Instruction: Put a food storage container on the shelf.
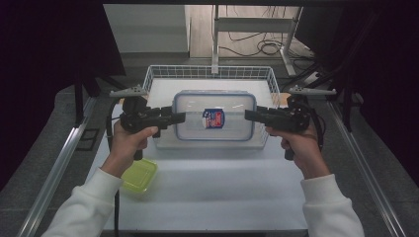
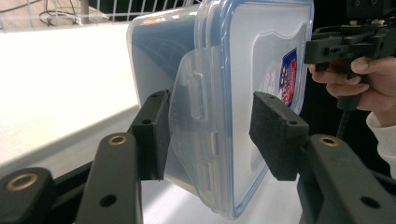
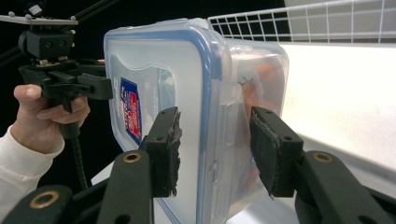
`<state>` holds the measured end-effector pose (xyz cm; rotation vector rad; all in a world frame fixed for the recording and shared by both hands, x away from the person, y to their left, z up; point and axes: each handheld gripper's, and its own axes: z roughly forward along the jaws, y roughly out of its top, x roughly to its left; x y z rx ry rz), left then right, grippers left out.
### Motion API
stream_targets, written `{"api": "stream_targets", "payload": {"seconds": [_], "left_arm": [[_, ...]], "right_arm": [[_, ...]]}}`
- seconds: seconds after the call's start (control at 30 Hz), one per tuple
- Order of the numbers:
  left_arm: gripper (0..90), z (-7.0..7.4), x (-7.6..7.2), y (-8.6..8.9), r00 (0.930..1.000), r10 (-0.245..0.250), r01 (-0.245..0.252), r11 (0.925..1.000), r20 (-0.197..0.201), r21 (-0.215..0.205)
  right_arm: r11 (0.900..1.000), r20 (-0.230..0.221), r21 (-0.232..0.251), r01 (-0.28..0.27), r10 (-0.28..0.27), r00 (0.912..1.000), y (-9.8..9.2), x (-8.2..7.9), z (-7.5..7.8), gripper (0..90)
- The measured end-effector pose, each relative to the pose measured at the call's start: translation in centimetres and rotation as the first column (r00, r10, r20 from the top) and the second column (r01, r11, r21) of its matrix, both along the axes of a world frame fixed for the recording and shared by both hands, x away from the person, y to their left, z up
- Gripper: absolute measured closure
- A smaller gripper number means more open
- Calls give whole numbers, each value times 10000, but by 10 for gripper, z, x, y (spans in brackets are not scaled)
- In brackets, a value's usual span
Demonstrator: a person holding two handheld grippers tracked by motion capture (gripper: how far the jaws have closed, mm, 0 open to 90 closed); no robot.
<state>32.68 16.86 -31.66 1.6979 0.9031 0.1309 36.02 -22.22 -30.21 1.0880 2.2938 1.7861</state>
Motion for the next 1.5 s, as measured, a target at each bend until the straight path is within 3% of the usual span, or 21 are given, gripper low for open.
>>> {"api": "stream_targets", "payload": {"seconds": [0.2, 0.43, 0.6, 0.77, 1.0, 1.1, 1.37, 1.5], "left_arm": [[491, 6, 12, 2, 10000, 49, -49, 10000, 31, -48], [491, 11, 40, 5, 9996, 273, -274, 9995, -69, -168], [490, 12, 55, 6, 9992, 355, -358, 9992, -191, -152], [489, 4, 74, 5, 9983, 368, -381, 9989, -455, -274], [486, 0, 85, 6, 9967, 398, -428, 9982, -714, -410], [482, 0, 90, 7, 9945, 468, -520, 9972, -935, -545], [463, -1, 98, 6, 9899, 769, -854, 9940, -1188, -677], [431, -4, 106, 6, 9838, 1117, -1195, 9916, -1402, -486]], "right_arm": [[10000, 22, -55, -46, 46, 10000, 3, 15, 9, 542], [9996, -146, -269, -98, 94, 9998, 9, 49, 19, 535], [9996, -314, -253, -115, 107, 9994, 10, 65, 20, 533], [9996, -566, -274, 67, -83, 9984, 11, 84, 13, 531], [9996, -780, -235, 134, -152, 9968, 11, 97, 9, 524], [9994, -1092, -161, 314, -330, 9935, 12, 101, 10, 517], [9974, -1427, 219, 686, -648, 9876, 12, 107, 6, 514], [9909, -1642, 293, 1315, -1250, 9785, 16, 110, 3, 496]]}}
